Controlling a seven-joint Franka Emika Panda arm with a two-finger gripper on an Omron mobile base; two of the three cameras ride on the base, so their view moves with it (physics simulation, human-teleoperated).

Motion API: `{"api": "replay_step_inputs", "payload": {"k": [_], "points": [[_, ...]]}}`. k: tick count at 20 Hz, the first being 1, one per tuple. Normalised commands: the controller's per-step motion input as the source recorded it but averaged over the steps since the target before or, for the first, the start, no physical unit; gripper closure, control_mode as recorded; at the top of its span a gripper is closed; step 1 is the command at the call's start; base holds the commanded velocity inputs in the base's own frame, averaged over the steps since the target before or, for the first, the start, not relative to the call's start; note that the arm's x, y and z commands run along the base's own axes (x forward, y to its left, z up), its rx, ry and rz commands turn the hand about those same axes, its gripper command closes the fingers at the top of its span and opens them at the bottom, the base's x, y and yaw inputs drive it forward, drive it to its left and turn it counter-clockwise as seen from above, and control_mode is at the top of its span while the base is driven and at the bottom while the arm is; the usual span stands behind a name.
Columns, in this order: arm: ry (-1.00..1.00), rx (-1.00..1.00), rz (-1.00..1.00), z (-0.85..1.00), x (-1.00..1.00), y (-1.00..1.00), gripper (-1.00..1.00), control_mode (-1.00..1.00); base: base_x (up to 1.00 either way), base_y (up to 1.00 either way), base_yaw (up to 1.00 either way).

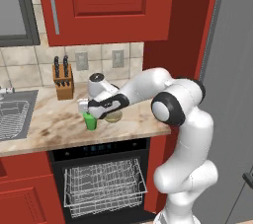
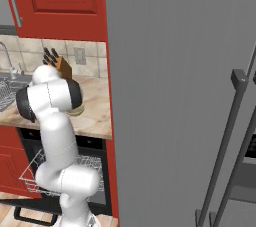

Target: Pick up the cup and bowl from the counter, place them in the dishwasher, and close the dishwasher door.

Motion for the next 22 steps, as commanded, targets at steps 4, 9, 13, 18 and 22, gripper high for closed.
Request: {"api": "replay_step_inputs", "payload": {"k": [4, 9, 13, 18, 22], "points": [[0.0, 0.0, 0.0, -0.24, 0.26, 0.15, -1.0, -1.0, 0.0, 0.0, 0.0], [0.0, 0.0, 0.0, -0.26, 0.2, 0.17, 1.0, -1.0, 0.0, 0.0, 0.0], [0.0, -0.03, 0.0, -0.16, 0.06, 0.15, 1.0, -1.0, 0.0, 0.0, 0.0], [-0.03, -0.06, 0.0, 0.0, -0.21, 0.02, 1.0, -1.0, 0.0, 0.0, 0.0], [-0.13, -0.02, 0.0, 0.0, -0.58, 0.0, 1.0, -1.0, 0.0, 0.0, 0.0]]}}
